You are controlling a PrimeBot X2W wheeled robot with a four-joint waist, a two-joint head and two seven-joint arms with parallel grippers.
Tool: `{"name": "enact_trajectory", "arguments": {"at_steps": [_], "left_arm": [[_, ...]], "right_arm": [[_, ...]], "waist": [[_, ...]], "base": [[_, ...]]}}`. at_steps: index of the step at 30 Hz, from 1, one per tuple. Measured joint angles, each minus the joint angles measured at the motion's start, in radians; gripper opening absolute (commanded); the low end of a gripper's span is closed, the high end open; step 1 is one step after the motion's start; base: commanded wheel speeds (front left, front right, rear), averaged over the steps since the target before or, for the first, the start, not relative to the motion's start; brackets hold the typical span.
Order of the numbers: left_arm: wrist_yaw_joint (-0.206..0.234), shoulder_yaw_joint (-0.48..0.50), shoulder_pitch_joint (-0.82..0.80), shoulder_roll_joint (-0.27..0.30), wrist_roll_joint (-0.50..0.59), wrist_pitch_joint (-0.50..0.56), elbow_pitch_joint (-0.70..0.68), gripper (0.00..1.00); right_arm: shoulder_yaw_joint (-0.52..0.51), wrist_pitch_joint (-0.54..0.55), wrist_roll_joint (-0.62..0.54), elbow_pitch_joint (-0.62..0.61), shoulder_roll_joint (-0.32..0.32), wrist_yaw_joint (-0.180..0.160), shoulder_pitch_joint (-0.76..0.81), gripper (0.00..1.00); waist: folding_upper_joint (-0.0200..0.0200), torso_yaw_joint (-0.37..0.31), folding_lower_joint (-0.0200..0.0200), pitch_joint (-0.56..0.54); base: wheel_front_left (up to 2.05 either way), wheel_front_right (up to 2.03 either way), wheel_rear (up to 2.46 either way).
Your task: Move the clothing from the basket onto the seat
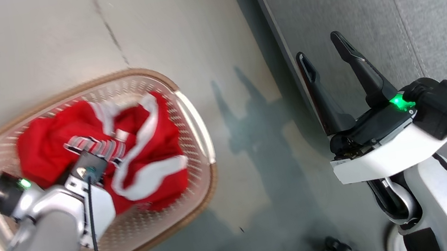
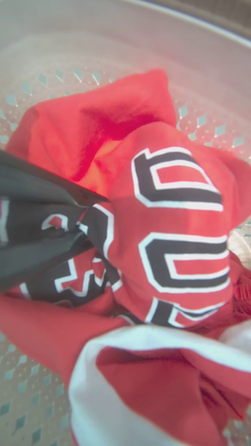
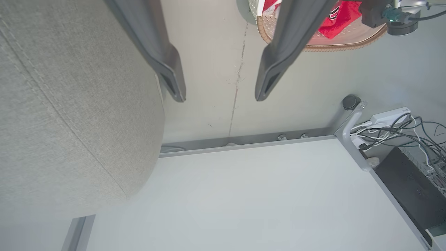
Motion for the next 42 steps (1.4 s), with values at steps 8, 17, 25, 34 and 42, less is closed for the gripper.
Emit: {"name": "enact_trajectory", "arguments": {"at_steps": [8,17,25,34,42], "left_arm": [[0.016,0.027,0.097,-0.074,-0.066,-0.133,0.001,0.00],[0.021,0.084,0.200,-0.121,-0.151,-0.160,-0.241,0.00],[0.036,0.166,0.336,-0.125,-0.195,-0.160,-0.554,0.00],[0.050,0.283,0.466,-0.142,-0.198,-0.160,-0.921,0.00],[0.043,0.334,0.505,-0.165,-0.180,-0.160,-1.144,0.00]], "right_arm": [[-0.020,0.000,-0.019,0.057,0.001,0.000,0.019,1.00],[-0.065,0.000,-0.062,0.101,0.002,0.000,0.104,1.00],[-0.088,0.000,-0.080,0.121,0.001,0.000,0.183,1.00],[-0.095,0.000,-0.087,0.123,0.001,0.000,0.259,1.00],[-0.086,0.000,-0.093,0.125,0.001,0.000,0.298,1.00]], "waist": [[0.0000,0.067,0.0000,-0.181],[0.0000,0.153,0.0000,-0.398],[0.0001,0.218,0.0000,-0.550],[0.0000,0.273,0.0000,-0.681],[0.0000,0.296,0.0000,-0.753]], "base": [[0.00,0.00,0.00],[0.00,0.00,0.00],[0.00,0.00,0.00],[0.00,0.00,0.00],[0.00,0.00,0.00]]}}
